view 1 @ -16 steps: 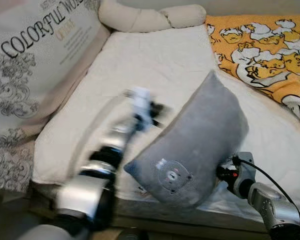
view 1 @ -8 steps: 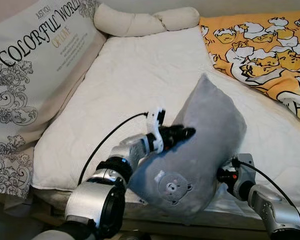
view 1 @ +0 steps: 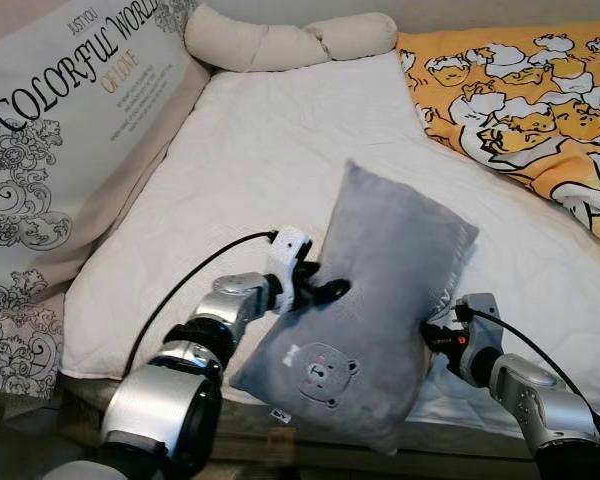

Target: Clean up the room

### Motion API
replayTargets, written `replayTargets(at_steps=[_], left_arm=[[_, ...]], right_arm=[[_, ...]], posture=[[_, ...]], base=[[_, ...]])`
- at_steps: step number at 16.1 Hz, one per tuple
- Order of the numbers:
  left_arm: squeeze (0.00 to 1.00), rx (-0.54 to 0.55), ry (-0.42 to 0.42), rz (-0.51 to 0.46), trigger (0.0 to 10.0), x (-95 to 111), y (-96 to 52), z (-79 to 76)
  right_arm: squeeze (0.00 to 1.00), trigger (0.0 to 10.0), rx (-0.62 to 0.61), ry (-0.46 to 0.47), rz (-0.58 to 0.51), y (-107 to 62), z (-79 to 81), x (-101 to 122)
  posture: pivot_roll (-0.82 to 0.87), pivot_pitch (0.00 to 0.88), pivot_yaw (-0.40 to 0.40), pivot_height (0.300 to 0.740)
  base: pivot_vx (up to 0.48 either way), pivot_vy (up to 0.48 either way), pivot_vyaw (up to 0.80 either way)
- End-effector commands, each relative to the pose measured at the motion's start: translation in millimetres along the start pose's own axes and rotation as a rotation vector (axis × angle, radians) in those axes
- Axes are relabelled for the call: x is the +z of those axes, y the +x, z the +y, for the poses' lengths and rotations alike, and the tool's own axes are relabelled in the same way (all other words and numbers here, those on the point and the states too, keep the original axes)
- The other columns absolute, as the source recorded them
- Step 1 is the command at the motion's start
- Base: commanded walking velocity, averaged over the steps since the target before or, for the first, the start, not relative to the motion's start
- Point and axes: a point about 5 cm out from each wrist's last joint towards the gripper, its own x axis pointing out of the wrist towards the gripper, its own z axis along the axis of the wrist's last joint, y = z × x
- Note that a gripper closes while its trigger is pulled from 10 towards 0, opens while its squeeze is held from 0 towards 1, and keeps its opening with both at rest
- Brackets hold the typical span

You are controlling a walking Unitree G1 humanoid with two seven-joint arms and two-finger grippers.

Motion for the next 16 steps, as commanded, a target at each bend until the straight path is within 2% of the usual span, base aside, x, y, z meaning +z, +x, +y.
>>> replayTargets(at_steps=[1,2,3,4,5,8,9,10,11,12,16], left_arm=[[1.00,0.028,0.018,0.065,10.0,-6.8,-3.9,5.4],[1.00,0.070,0.019,0.067,10.0,-5.4,-5.3,9.1],[1.00,0.093,-0.018,0.042,10.0,-2.9,-5.8,11.0],[1.00,0.068,-0.072,0.025,10.0,-2.0,-4.3,8.6],[1.00,0.044,-0.092,0.023,10.0,-2.1,-3.2,6.3],[1.00,-0.098,-0.149,0.099,10.0,-14.6,2.2,-8.8],[1.00,-0.152,-0.155,0.108,8.9,-16.5,3.3,-13.5],[0.55,-0.174,-0.141,0.114,0.2,-17.6,4.4,-16.2],[0.49,-0.171,-0.138,0.112,0.0,-17.6,4.6,-16.3],[0.00,-0.168,-0.129,0.103,0.0,-16.8,5.2,-16.7],[0.00,-0.140,-0.102,0.085,0.0,-16.4,4.4,-14.5]], right_arm=[[0.00,0.0,-0.012,-0.007,0.003,0.8,-2.0,2.5],[0.00,0.0,-0.011,-0.005,0.002,1.1,-1.7,2.1],[0.00,0.0,-0.010,-0.003,0.002,1.8,-1.3,1.4],[0.00,0.0,-0.008,-0.001,0.002,2.2,-0.6,1.3],[0.00,0.0,-0.006,-0.001,0.001,2.5,-0.3,1.4],[0.00,0.0,-0.005,-0.004,-0.003,3.7,-0.7,4.1],[0.00,0.0,-0.005,-0.004,-0.008,4.0,-0.9,5.6],[0.00,0.0,-0.005,-0.003,-0.014,4.7,-0.4,7.4],[0.00,0.0,-0.005,-0.003,-0.016,4.8,-0.2,7.7],[0.00,0.0,-0.003,-0.003,-0.020,5.7,1.0,8.7],[0.00,0.0,0.033,0.006,-0.073,11.6,12.1,21.4]], posture=[[-0.04,0.000,0.163,0.740],[-0.04,0.000,0.164,0.740],[-0.03,0.000,0.165,0.740],[-0.03,0.000,0.164,0.740],[-0.03,0.000,0.164,0.740],[-0.03,0.000,0.166,0.740],[-0.03,0.000,0.168,0.740],[-0.03,0.000,0.170,0.740],[-0.03,0.000,0.170,0.740],[-0.03,0.000,0.171,0.740],[-0.02,0.000,0.171,0.740]], base=[[0.000,0.000,0.00],[0.000,0.000,0.00],[0.000,0.000,0.00],[0.000,0.000,0.00],[0.000,0.000,0.00],[0.000,0.000,0.00],[0.000,0.000,0.00],[0.000,0.000,0.00],[0.000,0.000,0.00],[0.000,0.000,0.00],[0.000,0.000,0.00]])
